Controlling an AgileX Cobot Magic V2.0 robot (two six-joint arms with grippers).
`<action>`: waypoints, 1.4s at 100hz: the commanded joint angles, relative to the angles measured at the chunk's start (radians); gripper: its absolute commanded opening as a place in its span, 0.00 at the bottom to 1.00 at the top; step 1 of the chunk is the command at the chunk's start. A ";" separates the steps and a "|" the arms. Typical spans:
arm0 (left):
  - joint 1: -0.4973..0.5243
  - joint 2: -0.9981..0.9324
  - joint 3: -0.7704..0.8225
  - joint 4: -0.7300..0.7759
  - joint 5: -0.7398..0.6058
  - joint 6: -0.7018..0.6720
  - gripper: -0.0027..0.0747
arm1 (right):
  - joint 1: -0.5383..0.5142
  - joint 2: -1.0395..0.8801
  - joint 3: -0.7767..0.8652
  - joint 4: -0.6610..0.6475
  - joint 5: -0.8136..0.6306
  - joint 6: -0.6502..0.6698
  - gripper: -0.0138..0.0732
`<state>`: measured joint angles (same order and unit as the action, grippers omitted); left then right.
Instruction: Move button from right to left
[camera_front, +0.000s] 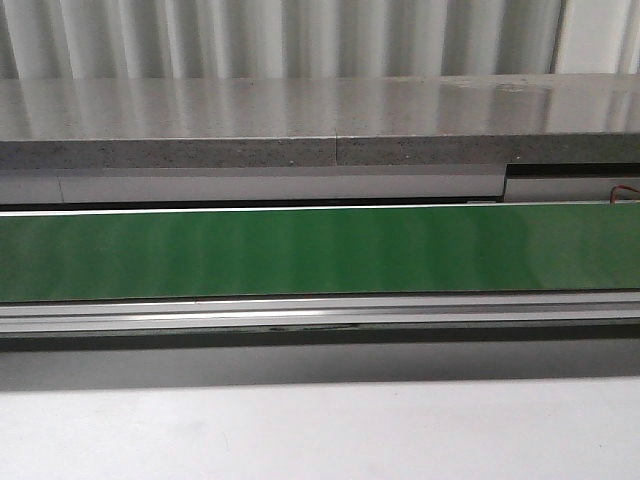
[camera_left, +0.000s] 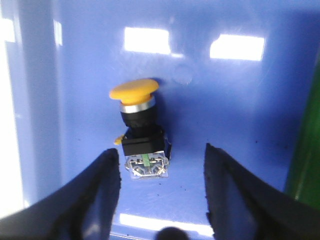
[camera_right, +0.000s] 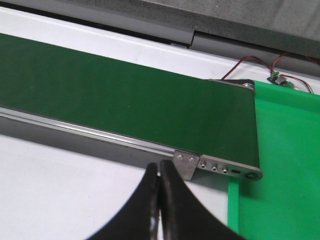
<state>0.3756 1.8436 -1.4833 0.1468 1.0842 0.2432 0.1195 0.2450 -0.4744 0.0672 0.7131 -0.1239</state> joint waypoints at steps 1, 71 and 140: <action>-0.035 -0.132 -0.005 -0.040 -0.054 0.001 0.26 | -0.001 0.011 -0.027 -0.002 -0.073 -0.009 0.08; -0.308 -0.759 0.522 -0.348 -0.455 -0.014 0.01 | -0.001 0.011 -0.027 -0.002 -0.073 -0.009 0.08; -0.464 -1.373 0.895 -0.316 -0.599 0.002 0.01 | -0.001 0.011 -0.027 -0.002 -0.073 -0.009 0.08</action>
<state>-0.0820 0.5081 -0.5792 -0.1779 0.5191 0.2443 0.1195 0.2450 -0.4744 0.0672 0.7131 -0.1239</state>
